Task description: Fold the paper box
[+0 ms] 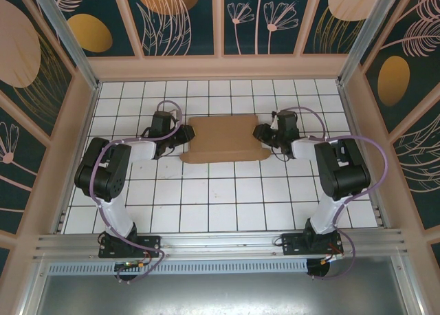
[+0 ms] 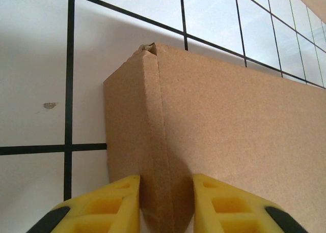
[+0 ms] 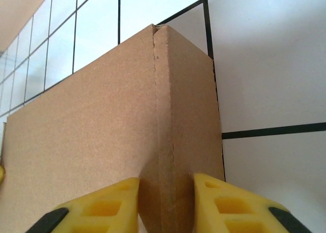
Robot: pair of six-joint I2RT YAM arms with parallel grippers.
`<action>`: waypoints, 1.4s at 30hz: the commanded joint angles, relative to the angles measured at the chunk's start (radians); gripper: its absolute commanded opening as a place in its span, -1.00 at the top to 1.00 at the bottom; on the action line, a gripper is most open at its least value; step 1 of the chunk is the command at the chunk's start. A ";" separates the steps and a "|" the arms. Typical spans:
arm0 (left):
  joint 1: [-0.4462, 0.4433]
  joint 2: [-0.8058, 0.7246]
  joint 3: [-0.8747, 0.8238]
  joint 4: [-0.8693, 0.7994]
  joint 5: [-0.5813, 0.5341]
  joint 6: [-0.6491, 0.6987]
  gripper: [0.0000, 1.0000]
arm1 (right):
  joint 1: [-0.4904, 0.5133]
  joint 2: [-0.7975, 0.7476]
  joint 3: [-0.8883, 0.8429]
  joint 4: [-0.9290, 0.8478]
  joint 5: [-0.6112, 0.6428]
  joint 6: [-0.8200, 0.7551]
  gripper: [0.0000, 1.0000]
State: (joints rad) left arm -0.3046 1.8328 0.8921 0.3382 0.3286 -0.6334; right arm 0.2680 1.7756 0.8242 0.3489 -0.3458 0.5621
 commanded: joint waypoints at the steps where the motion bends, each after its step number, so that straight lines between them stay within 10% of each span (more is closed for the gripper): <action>1: -0.003 0.047 -0.010 -0.092 -0.003 0.021 0.51 | 0.033 0.017 -0.074 -0.108 -0.042 0.049 0.51; 10: -0.003 -0.037 -0.002 -0.147 -0.105 0.045 0.38 | 0.035 -0.073 -0.150 -0.093 -0.049 0.082 0.32; 21: -0.003 -0.198 0.162 -0.356 -0.282 0.187 -0.05 | 0.045 -0.355 -0.046 -0.275 0.343 -0.060 -0.23; 33: -0.112 -0.056 0.270 -0.444 -0.043 0.188 0.36 | 0.490 -0.318 -0.111 0.044 0.322 -1.021 -0.43; 42: -0.132 0.024 0.268 -0.439 -0.008 0.201 0.38 | 0.543 -0.177 -0.130 0.146 0.366 -1.361 -0.56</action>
State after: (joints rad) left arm -0.4377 1.8462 1.1557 -0.0837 0.2996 -0.4553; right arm 0.8097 1.5852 0.7094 0.4034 0.0147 -0.6300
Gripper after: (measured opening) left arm 0.309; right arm 0.781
